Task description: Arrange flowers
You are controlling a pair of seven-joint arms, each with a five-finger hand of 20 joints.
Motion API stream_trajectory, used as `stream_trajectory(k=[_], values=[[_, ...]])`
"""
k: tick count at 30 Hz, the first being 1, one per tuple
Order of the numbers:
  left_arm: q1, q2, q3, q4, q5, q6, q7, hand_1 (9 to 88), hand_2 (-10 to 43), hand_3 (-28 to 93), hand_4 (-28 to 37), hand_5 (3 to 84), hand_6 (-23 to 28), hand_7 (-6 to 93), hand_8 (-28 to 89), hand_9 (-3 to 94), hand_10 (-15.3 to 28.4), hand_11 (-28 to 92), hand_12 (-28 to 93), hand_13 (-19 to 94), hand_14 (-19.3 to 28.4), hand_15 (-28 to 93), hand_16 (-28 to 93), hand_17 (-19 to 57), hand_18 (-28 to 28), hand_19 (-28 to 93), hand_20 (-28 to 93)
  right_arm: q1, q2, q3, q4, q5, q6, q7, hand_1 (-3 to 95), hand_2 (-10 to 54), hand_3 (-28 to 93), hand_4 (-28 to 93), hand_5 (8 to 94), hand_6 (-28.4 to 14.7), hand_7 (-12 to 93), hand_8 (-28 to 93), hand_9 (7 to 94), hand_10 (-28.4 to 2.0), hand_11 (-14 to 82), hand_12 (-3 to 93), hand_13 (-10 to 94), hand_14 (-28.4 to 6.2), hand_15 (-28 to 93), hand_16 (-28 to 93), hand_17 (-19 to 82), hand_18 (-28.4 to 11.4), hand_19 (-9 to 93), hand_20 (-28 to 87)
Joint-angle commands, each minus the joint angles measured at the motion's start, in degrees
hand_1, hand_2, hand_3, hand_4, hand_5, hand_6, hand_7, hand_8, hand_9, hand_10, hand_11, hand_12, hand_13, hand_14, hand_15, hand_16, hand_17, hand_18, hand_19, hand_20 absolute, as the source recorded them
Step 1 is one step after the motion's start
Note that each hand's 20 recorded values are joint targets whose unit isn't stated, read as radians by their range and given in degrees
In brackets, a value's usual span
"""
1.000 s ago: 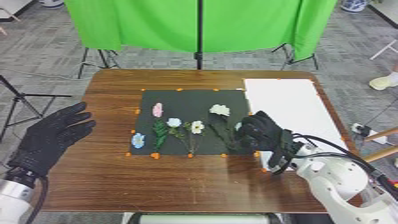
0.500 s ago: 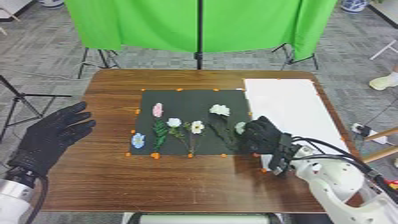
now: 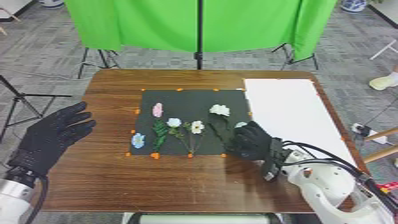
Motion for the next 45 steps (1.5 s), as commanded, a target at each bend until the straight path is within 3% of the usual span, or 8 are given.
stream_trajectory(k=[1,23,28,32,35,41,42,45], values=[[0.6,-0.47,-0.09,0.12,0.06,-0.18,-0.48,26.2,1.4,72,-25.1,36.1,3.6,20.1,-11,31.2,12.6,27,14,24,15.5,41,-3,-8.3,21.9,48,8,-1.6,-0.8,-0.9,-0.4,-0.4,-1.4,-0.9,1.1,28.0,93,-8,62.2,-0.8,40,-25,39.6,-13.6,61.5,31.3,35,-13.2,79,16,12,-19.4,70,48],[0.3,-0.43,0.2,0.3,0.15,0.6,0.66,26.2,1.4,72,-25.3,36.2,3.6,20.2,-11,31.2,12.7,27,15,24,15.5,41,-3,-8.2,21.9,48,8,-1.6,-4.4,17.9,-3.7,44.9,3.8,12.0,8.3,17.2,93,-20,57.2,-1.7,41,-27,41.5,-13.6,58.9,30.4,38,-12.0,75,17,13,-19.6,66,44],[-0.7,-0.62,1.59,0.17,0.45,2.63,2.81,26.2,1.3,72,-25.3,36.1,3.6,20.2,-11,31.1,12.6,27,15,24,15.5,41,-3,-8.2,21.8,48,8,-4.6,-7.6,23.9,-4.0,68.9,4.5,14.0,9.2,7.7,89,-27,49.5,-2.6,24,-18,41.2,-14.6,39.8,23.2,35,-11.9,59,14,12,-19.8,60,35],[-2.0,-0.43,3.89,0.17,-4.21,3.39,6.35,26.2,1.2,72,-25.3,35.1,3.3,20.0,-11,29.4,12.1,26,14,22,14.9,41,-3,-8.1,21.8,48,8,-7.9,-11.2,29.3,-6.0,80.2,-0.7,17.8,7.3,-0.7,84,-28,41.3,-2.5,15,-13,38.8,-13.8,21.8,21.3,32,-11.4,36,17,11,-20.8,48,25],[-2.3,-0.85,4.58,-0.12,-1.67,4.43,6.9,26.1,0.7,72,-25.7,32.8,2.2,19.8,-12,26.7,11.5,25,14,20,14.1,39,-3,-8.2,22.0,48,8,-10.5,-13.9,32.0,-7.4,81.3,-4.8,20.5,6.2,-2.1,81,-28,32.5,-2.1,11,-11,31.6,-12.6,10.4,21.7,25,-11.5,16,27,6,-21.0,40,22],[-2.2,-3.18,5.57,-0.16,-1.73,5.36,5.86,25.0,-3.0,68,-28.0,27.2,0.9,20.0,-12,20.4,9.4,21,14,15,12.5,30,0,-10.3,23.0,44,6,-17.0,-22.3,36.7,-11.4,80.7,-11.1,26.7,5.3,-3.4,79,-28,26.4,-3.0,7,-9,26.2,-12.0,3.8,23.6,21,-11.2,0,38,0,-20.7,35,18],[-2.9,-3.37,6.87,0.4,-1.74,5.57,8.44,24.8,-3.3,68,-28.1,26.6,0.9,19.8,-12,19.7,9.1,20,14,14,12.3,29,0,-11.0,23.3,43,6,-17.0,-23.1,36.8,-11.8,80.3,-11.1,24.8,5.5,-3.7,78,-28,25.5,-3.2,7,-9,25.4,-11.9,3.2,23.6,20,-11.3,-2,38,-1,-20.6,34,18],[-1.3,-4.9,5.96,-0.34,-1.27,5.2,6.31,24.2,-4.8,66,-28.2,25.0,0.5,19.0,-12,17.9,8.5,18,14,13,11.7,25,0,-12.3,23.8,42,6,-18.1,-25.4,36.8,-13.3,77.8,-12.3,25.1,5.7,-3.9,77,-28,24.0,-3.6,6,-8,23.8,-11.8,0.7,23.0,17,-11.3,-4,38,-2,-20.7,33,17]])
